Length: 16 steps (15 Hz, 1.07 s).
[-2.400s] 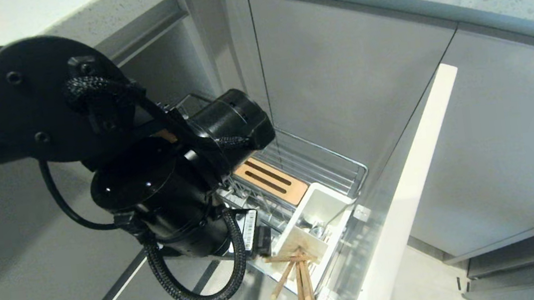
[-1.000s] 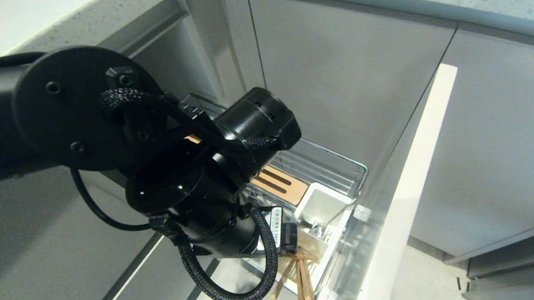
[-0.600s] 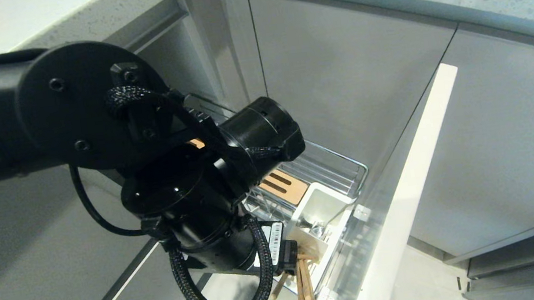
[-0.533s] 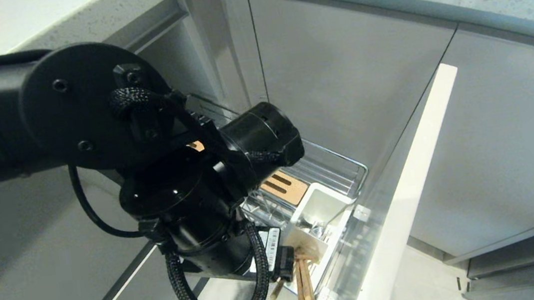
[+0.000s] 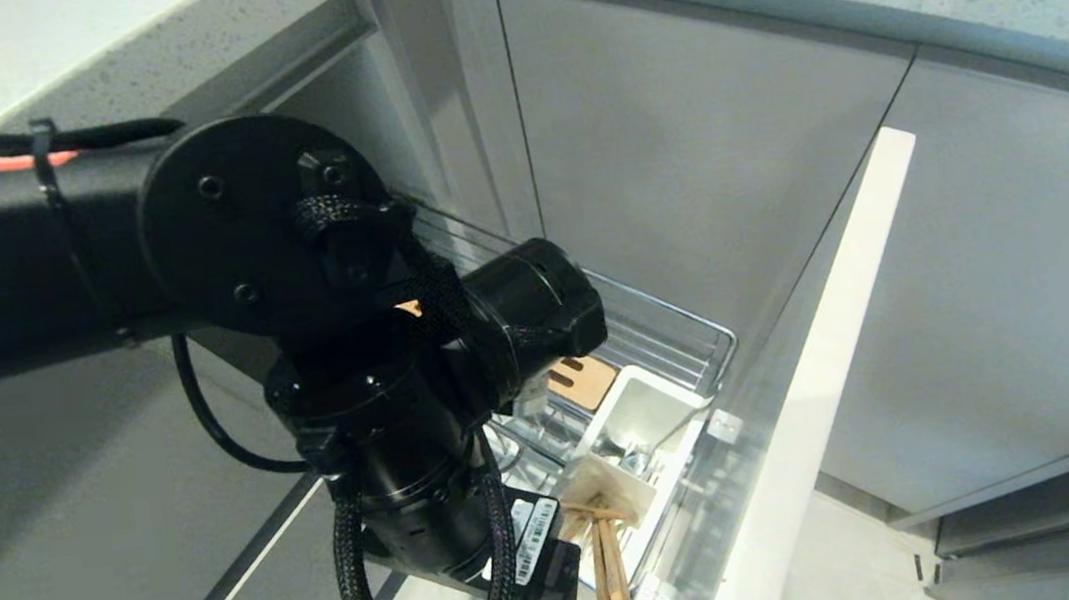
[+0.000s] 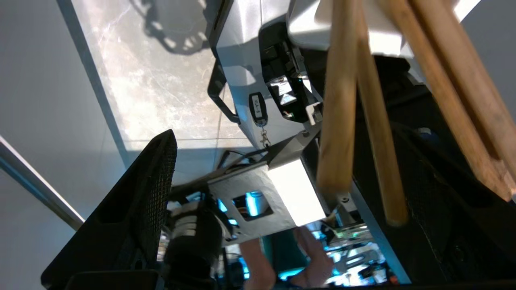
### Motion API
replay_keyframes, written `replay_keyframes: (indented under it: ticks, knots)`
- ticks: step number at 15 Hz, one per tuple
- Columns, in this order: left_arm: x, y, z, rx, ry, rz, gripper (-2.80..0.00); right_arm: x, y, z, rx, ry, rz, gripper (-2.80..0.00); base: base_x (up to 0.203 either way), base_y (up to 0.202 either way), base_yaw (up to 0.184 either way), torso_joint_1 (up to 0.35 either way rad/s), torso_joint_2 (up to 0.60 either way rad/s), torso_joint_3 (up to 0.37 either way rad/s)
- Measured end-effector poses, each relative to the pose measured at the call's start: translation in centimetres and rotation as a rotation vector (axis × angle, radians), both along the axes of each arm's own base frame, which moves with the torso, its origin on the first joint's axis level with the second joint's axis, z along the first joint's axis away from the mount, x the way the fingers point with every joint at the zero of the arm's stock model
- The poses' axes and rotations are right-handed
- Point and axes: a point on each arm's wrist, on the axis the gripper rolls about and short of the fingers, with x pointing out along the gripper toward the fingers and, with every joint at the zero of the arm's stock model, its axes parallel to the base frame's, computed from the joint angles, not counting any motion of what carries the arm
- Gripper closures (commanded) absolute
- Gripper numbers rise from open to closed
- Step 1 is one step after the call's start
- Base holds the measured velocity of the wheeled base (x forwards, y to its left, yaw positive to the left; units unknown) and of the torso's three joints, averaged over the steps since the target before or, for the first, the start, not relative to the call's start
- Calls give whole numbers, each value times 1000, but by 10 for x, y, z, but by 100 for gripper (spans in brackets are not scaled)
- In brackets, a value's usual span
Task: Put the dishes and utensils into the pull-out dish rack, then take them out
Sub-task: Take the chopsticks out of the cupboard
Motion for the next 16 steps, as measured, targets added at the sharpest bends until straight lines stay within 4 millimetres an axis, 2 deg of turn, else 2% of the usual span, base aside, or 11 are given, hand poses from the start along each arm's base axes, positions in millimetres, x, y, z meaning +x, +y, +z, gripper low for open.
replay_keyframes:
  ticks: [6, 13, 14, 16]
  knots:
    - [28, -6, -4, -14, 6, -41, -280, 0, 0, 0, 0, 0, 0, 0, 0, 0, 0, 0, 0, 0]
    - [34, -11, -6, -8, 13, -40, -280, 0, 0, 0, 0, 0, 0, 0, 0, 0, 0, 0, 0, 0]
    - [34, -11, -6, -7, 12, -40, 0, 0, 0, 0, 0, 0, 0, 0, 0, 0, 0, 0, 0, 0]
    - [34, -11, -5, -11, 8, -39, 0, 0, 0, 0, 0, 0, 0, 0, 0, 0, 0, 0, 0, 0]
